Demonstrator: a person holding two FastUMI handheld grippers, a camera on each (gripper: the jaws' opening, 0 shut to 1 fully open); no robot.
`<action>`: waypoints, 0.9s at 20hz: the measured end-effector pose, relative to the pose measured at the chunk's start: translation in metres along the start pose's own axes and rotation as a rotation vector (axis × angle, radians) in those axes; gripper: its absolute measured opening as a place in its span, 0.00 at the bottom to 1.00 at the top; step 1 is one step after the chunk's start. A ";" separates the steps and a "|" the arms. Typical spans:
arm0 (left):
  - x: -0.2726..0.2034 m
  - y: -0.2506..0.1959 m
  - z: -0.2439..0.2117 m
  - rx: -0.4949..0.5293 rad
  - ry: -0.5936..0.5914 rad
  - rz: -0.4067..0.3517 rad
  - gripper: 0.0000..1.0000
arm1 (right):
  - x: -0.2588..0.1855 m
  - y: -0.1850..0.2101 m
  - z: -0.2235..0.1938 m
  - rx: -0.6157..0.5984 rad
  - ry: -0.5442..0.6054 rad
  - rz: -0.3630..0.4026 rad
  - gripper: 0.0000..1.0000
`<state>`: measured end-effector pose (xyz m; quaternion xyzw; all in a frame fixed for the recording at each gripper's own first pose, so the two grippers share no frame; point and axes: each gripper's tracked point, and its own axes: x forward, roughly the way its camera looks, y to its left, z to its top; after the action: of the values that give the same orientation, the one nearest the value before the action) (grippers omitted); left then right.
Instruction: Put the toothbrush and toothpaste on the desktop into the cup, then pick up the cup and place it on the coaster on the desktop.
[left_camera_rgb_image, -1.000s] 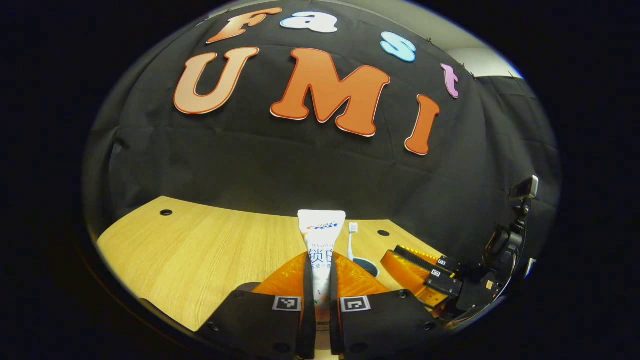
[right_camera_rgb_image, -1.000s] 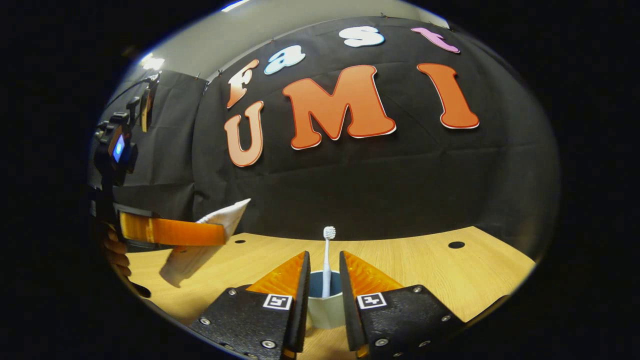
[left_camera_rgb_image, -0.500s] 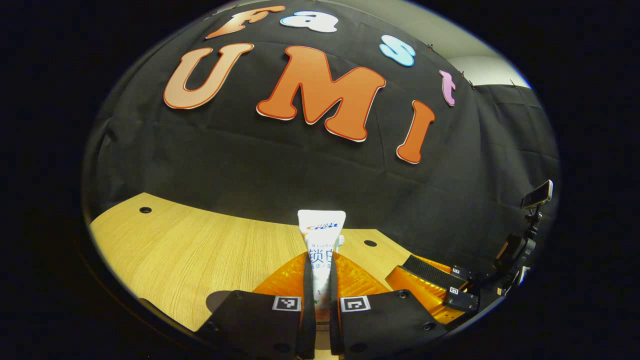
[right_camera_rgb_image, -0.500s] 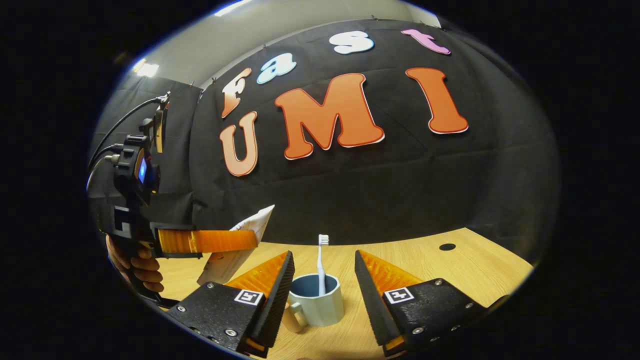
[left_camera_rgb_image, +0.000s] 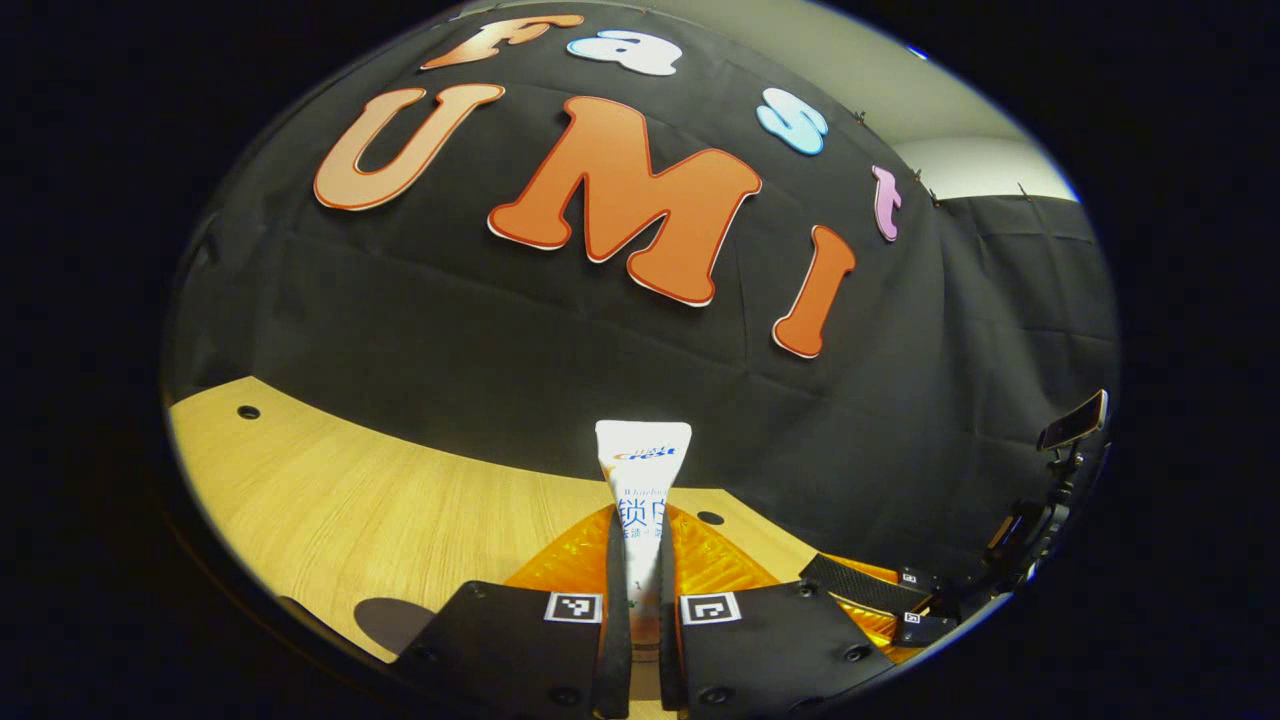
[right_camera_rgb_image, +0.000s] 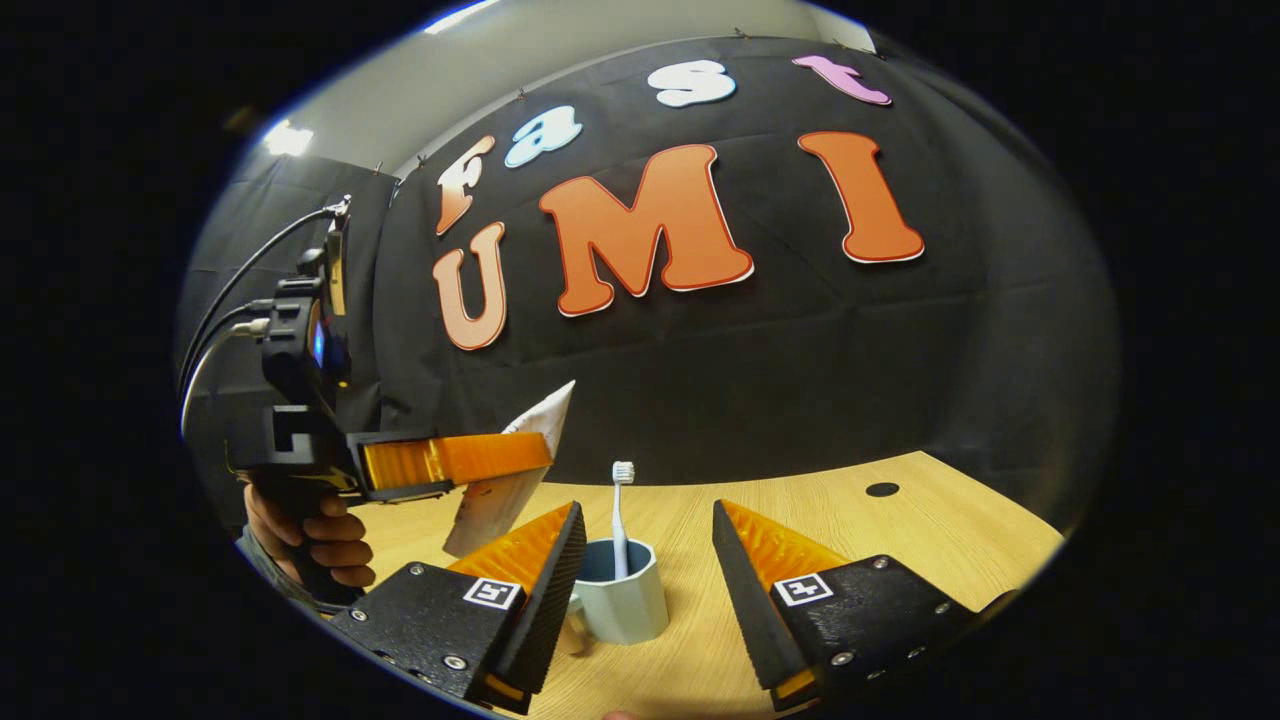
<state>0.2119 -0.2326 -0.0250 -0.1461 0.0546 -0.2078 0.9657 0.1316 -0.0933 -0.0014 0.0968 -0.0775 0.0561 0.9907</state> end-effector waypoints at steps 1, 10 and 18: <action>0.004 -0.001 -0.001 -0.003 -0.002 -0.009 0.14 | -0.001 -0.002 0.000 0.004 -0.003 0.002 0.77; 0.037 -0.012 -0.007 -0.003 -0.040 -0.067 0.14 | -0.008 -0.016 0.008 0.015 -0.030 -0.005 0.77; 0.052 -0.016 -0.022 0.029 -0.037 -0.141 0.15 | -0.012 -0.017 0.009 0.002 -0.033 -0.006 0.77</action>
<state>0.2489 -0.2739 -0.0430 -0.1393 0.0231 -0.2731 0.9516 0.1202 -0.1127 0.0024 0.0990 -0.0934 0.0518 0.9893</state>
